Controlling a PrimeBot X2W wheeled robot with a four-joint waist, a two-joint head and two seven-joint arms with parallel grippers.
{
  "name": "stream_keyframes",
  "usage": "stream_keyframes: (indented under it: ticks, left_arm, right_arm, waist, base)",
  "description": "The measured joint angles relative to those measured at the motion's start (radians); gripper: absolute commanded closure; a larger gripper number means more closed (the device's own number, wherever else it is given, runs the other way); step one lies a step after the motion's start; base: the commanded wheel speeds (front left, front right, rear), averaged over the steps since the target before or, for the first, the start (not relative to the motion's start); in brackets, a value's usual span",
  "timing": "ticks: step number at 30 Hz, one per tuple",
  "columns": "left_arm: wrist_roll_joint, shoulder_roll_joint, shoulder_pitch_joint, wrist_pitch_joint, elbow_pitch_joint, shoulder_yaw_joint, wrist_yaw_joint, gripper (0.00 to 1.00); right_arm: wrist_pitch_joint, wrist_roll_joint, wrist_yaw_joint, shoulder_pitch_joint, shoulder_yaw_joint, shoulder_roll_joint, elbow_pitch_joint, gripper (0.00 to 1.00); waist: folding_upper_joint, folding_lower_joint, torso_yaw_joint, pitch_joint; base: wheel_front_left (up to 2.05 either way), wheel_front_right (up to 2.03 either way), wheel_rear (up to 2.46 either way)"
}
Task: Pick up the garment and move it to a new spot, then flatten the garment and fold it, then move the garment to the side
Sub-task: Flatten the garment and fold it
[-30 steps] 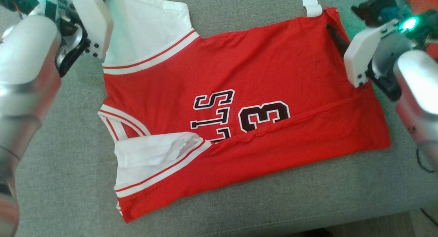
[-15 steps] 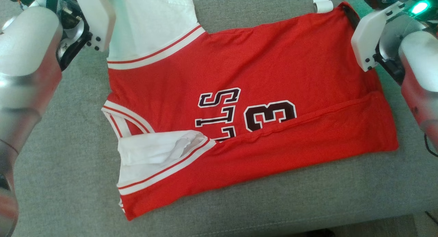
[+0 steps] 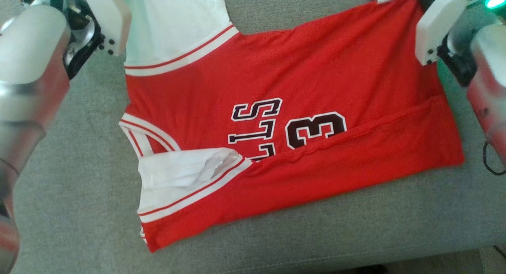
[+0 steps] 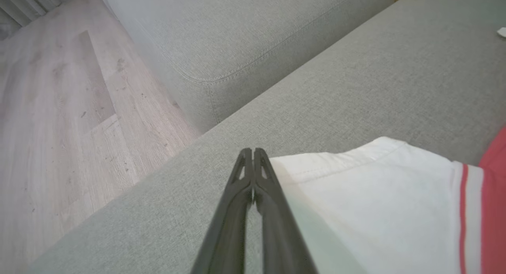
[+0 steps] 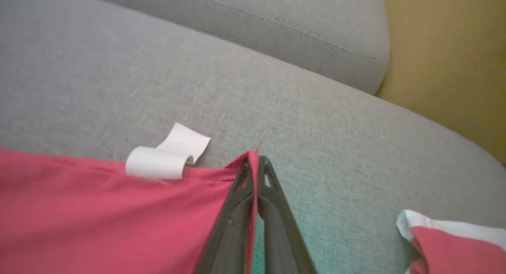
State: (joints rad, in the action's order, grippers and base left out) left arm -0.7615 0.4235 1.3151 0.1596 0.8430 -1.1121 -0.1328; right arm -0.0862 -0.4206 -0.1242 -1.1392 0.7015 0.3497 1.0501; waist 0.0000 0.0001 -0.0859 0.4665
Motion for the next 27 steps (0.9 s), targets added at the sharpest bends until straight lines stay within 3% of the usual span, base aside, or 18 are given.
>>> stream_keyframes:
  ticks: [8, 13, 21, 27]
  left_arm:
    - [-0.008, 0.012, 0.021, -0.083, 0.005, 0.000, 0.000, 1.00]
    - [-0.006, 0.018, 0.055, -0.219, 0.005, 0.022, 0.010, 1.00]
    - [-0.021, 0.014, 0.055, -0.292, -0.035, 0.036, 0.009, 1.00]
    - [-0.041, 0.079, -0.122, -0.297, -0.166, -0.005, 0.011, 1.00]
  right_arm:
    - [0.003, -0.189, 0.000, 0.006, -0.047, 0.029, -0.010, 1.00]
    - [0.028, -0.306, 0.000, 0.007, -0.072, 0.081, -0.070, 1.00]
    - [0.084, -0.356, 0.000, 0.047, -0.053, 0.131, -0.121, 1.00]
    - [0.131, -0.365, 0.000, 0.192, -0.038, 0.177, -0.149, 1.00]
  waist:
    - [0.0000, -0.0001, 0.006, -0.001]
    - [0.0000, 0.0000, 0.005, 0.001]
    - [0.0000, 0.0000, 0.022, -0.021]
    - [0.0000, -0.0001, 0.042, -0.058]
  base:
    - [0.00, 0.00, 0.00]
    - [0.00, 0.00, 0.00]
    - [0.00, 0.00, 0.00]
    - [0.00, 0.00, 0.00]
